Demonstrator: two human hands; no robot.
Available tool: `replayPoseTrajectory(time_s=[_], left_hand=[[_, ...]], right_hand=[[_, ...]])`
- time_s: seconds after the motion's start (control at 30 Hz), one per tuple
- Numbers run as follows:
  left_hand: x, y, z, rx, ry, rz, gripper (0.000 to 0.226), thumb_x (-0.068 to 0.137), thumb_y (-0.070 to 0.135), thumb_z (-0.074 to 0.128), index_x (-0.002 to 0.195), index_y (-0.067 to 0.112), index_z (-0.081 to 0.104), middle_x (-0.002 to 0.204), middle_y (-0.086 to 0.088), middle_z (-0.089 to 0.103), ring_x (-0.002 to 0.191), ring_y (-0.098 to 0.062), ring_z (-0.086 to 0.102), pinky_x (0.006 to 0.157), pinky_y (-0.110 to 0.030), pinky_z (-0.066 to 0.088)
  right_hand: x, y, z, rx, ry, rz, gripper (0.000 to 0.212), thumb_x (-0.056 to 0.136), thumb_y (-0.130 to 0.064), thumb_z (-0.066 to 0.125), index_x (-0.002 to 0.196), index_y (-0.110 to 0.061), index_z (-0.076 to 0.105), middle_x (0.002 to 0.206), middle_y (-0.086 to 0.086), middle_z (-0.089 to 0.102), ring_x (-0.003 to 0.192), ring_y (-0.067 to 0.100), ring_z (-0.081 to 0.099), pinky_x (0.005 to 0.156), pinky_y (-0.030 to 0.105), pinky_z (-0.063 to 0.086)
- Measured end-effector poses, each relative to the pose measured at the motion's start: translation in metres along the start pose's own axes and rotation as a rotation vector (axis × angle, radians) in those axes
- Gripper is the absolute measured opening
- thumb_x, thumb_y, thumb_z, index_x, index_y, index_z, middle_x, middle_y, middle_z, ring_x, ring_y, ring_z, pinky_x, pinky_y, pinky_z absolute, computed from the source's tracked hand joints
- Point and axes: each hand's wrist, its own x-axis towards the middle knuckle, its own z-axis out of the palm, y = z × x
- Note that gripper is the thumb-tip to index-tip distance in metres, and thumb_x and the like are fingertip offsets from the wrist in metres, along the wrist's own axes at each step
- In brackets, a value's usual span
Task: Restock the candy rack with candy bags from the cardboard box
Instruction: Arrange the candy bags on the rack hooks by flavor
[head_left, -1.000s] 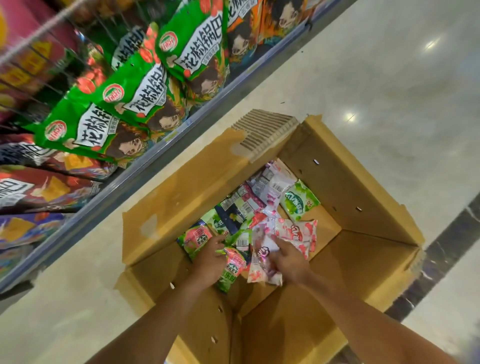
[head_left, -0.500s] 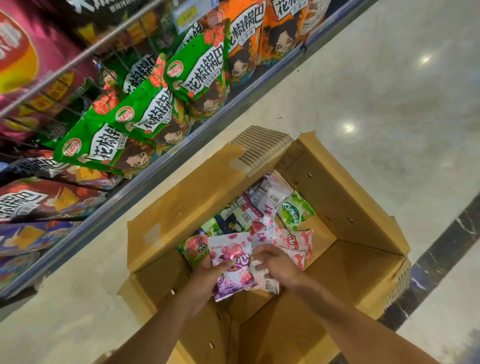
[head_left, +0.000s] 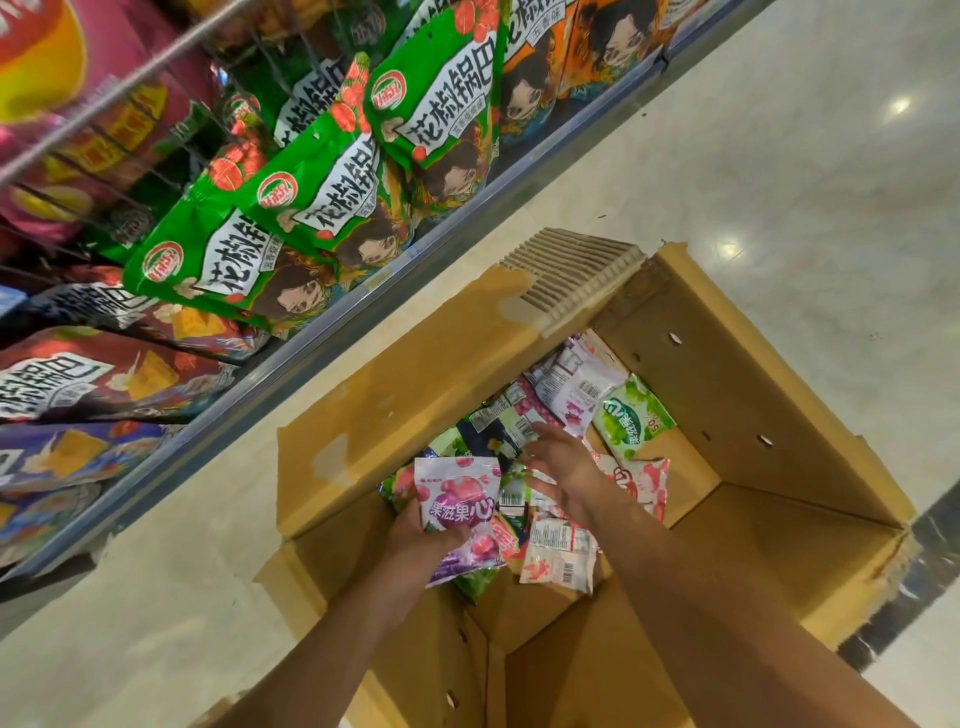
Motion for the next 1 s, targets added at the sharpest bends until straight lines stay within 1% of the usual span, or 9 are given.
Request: replayPoseTrajectory(time_s=[0.13, 0.23, 0.4, 0.5, 0.6, 0.7, 0.77, 0.87, 1.0], left_hand=[[-0.002, 0.007, 0.002, 0.052, 0.017, -0.006, 0.086, 0.091, 0.015, 0.080, 0.161, 0.020, 0.031, 0.159, -0.005, 0.046, 0.139, -0.026, 0.049, 0.106, -0.036, 0.041], [-0.009, 0.016, 0.001, 0.054, 0.002, -0.012, 0.091, 0.091, 0.025, 0.081, 0.163, 0.021, 0.025, 0.165, -0.005, 0.036, 0.151, -0.031, 0.036, 0.115, -0.042, 0.036], [-0.011, 0.011, -0.005, 0.093, 0.028, 0.023, 0.087, 0.085, 0.034, 0.087, 0.156, 0.026, 0.039, 0.156, -0.001, 0.049, 0.139, -0.028, 0.051, 0.106, -0.037, 0.043], [-0.031, 0.020, -0.005, 0.133, 0.004, 0.020, 0.096, 0.065, 0.063, 0.089, 0.147, 0.036, 0.047, 0.150, 0.003, 0.057, 0.129, -0.023, 0.060, 0.108, -0.045, 0.049], [-0.061, 0.042, 0.001, 0.116, 0.005, -0.036, 0.096, 0.068, 0.089, 0.069, 0.148, 0.041, 0.049, 0.152, 0.011, 0.051, 0.140, -0.024, 0.050, 0.116, -0.052, 0.040], [-0.102, 0.075, 0.006, -0.054, 0.011, -0.157, 0.076, 0.081, 0.089, 0.055, 0.135, 0.037, 0.065, 0.145, -0.003, 0.064, 0.129, -0.030, 0.063, 0.115, -0.058, 0.043], [-0.130, 0.096, 0.009, -0.152, 0.004, -0.175, 0.069, 0.096, 0.077, 0.044, 0.136, 0.025, 0.063, 0.128, -0.011, 0.074, 0.113, -0.034, 0.073, 0.105, -0.055, 0.054], [-0.184, 0.131, 0.014, -0.218, -0.073, -0.172, 0.072, 0.098, 0.074, 0.037, 0.132, 0.018, 0.067, 0.120, -0.016, 0.076, 0.109, -0.035, 0.075, 0.105, -0.054, 0.054], [-0.258, 0.169, 0.007, -0.310, -0.174, -0.141, 0.080, 0.088, 0.075, 0.058, 0.139, 0.013, 0.062, 0.132, -0.021, 0.070, 0.122, -0.040, 0.068, 0.112, -0.058, 0.047]], right_hand=[[-0.001, -0.002, -0.003, 0.161, -0.011, -0.006, 0.046, 0.100, -0.008, 0.058, 0.145, -0.017, 0.050, 0.128, 0.004, 0.064, 0.118, 0.019, 0.065, 0.084, 0.036, 0.061], [-0.004, 0.001, -0.008, 0.172, -0.028, -0.023, 0.047, 0.099, -0.010, 0.060, 0.145, -0.014, 0.051, 0.121, -0.001, 0.068, 0.116, 0.018, 0.067, 0.100, 0.042, 0.057], [-0.044, 0.005, -0.027, 0.094, -0.080, -0.091, 0.039, 0.097, -0.010, 0.064, 0.135, -0.015, 0.060, 0.127, 0.000, 0.070, 0.116, 0.014, 0.069, 0.108, 0.038, 0.050], [-0.079, 0.002, -0.039, -0.009, -0.064, -0.145, 0.034, 0.096, -0.014, 0.065, 0.130, -0.018, 0.066, 0.129, 0.000, 0.070, 0.118, 0.015, 0.066, 0.107, 0.037, 0.048], [-0.130, -0.014, -0.045, -0.111, -0.026, -0.228, 0.031, 0.094, -0.011, 0.067, 0.124, -0.016, 0.072, 0.131, 0.010, 0.067, 0.116, 0.026, 0.062, 0.104, 0.040, 0.048], [-0.195, -0.033, -0.045, -0.136, -0.079, -0.386, 0.037, 0.084, -0.019, 0.068, 0.121, -0.011, 0.071, 0.133, 0.012, 0.064, 0.120, 0.021, 0.062, 0.093, 0.019, 0.051], [-0.236, -0.041, -0.044, -0.170, -0.109, -0.528, 0.041, 0.078, -0.035, 0.067, 0.114, -0.015, 0.076, 0.133, 0.014, 0.064, 0.125, 0.025, 0.059, 0.101, 0.025, 0.050], [-0.308, -0.055, -0.040, -0.368, -0.163, -0.716, 0.033, 0.093, -0.040, 0.057, 0.115, -0.028, 0.078, 0.131, -0.003, 0.067, 0.131, 0.015, 0.056, 0.110, 0.032, 0.041], [-0.391, -0.070, -0.033, -0.589, -0.174, -0.913, 0.038, 0.101, -0.037, 0.049, 0.105, -0.017, 0.081, 0.120, -0.009, 0.074, 0.122, 0.012, 0.064, 0.106, 0.028, 0.046]])
